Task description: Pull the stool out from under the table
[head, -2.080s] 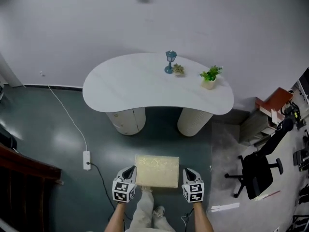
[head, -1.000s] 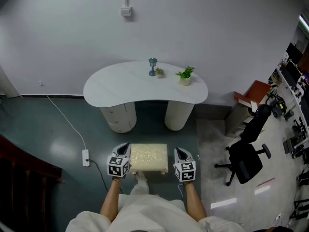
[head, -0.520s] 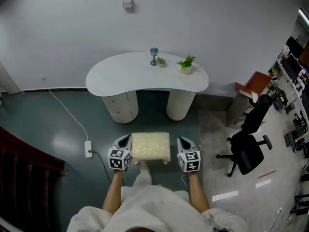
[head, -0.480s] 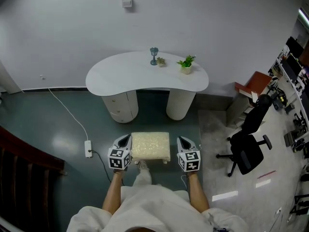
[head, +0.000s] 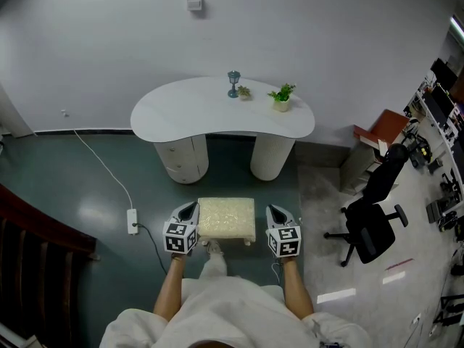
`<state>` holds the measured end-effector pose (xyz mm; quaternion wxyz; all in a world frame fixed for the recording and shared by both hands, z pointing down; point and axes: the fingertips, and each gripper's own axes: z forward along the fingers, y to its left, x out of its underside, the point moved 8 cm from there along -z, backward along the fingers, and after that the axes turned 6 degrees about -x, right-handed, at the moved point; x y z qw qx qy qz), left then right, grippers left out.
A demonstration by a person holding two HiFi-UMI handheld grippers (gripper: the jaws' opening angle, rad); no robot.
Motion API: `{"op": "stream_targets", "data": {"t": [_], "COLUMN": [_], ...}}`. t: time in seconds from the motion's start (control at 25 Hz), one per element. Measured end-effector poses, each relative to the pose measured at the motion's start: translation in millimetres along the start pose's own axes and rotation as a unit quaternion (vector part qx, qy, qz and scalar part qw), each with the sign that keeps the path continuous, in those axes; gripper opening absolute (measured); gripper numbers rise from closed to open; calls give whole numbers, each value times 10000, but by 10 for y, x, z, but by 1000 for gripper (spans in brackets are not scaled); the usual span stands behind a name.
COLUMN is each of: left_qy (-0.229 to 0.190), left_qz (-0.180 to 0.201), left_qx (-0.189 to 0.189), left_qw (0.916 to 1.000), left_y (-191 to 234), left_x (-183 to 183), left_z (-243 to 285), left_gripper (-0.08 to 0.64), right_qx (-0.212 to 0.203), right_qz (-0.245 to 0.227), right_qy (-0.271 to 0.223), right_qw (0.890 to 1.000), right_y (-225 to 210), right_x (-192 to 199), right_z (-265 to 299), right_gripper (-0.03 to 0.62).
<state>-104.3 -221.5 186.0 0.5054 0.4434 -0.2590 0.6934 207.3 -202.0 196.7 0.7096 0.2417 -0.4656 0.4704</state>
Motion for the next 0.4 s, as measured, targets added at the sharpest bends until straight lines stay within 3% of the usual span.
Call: {"op": "stream_targets", "data": {"t": [0.4], "left_qy": [22], "left_qz": [30], "left_qx": [-8], "left_qw": [10000], "left_y": [-83], "left_x": [23], "left_z": [12], "left_gripper": [11], "right_qx": [14], "right_qz": [57], "right_qy": [45], "right_qw": [10000], "right_y": [-87], "right_x": [71], "right_z": [-45], "right_gripper": [-5]}}
